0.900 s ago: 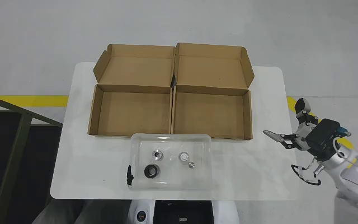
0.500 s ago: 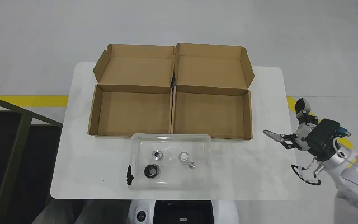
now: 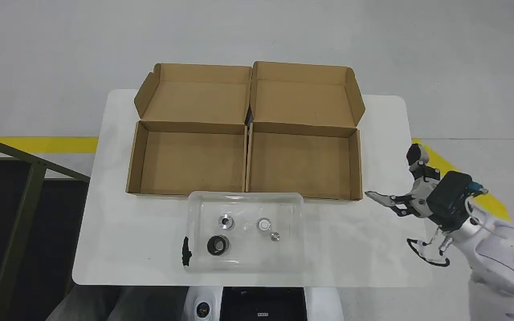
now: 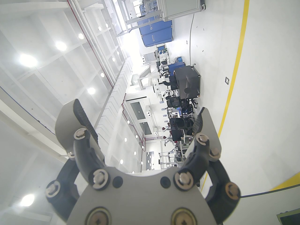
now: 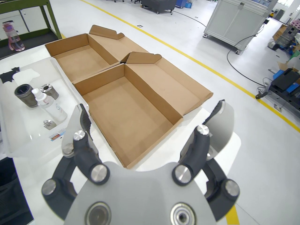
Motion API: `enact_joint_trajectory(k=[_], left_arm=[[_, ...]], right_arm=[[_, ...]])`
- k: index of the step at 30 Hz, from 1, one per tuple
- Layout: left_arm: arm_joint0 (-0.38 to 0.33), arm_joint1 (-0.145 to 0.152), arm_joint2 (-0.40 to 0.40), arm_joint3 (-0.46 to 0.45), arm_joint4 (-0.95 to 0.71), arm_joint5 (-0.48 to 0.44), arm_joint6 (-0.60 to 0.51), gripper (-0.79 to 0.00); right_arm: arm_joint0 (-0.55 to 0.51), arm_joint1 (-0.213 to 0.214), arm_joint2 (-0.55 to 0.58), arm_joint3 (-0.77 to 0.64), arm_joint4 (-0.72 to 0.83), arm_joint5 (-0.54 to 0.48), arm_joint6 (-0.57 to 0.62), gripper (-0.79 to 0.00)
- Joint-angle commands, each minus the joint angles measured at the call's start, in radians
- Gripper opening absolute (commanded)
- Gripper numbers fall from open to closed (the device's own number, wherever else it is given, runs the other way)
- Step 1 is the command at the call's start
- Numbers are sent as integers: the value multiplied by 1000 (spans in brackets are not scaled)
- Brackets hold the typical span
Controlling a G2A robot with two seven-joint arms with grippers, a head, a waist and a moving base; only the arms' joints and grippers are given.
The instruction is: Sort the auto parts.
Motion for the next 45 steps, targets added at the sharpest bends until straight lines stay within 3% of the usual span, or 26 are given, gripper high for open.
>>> enact_joint_trajectory(k=[1,19,30,45], left_arm=[[0,0,0,0,0,0,0,0],[0,0,0,0,0,0,0,0],[0,0,0,0,0,0,0,0],[0,0,0,0,0,0,0,0]], right_arm=[[19,4,-40,1,22,-11,41,0],[225,33,-397,44,195,-56,293,0],[350,44,-583,58,172,-47,451,0],[412,50,-781,55,76,-23,536,0]])
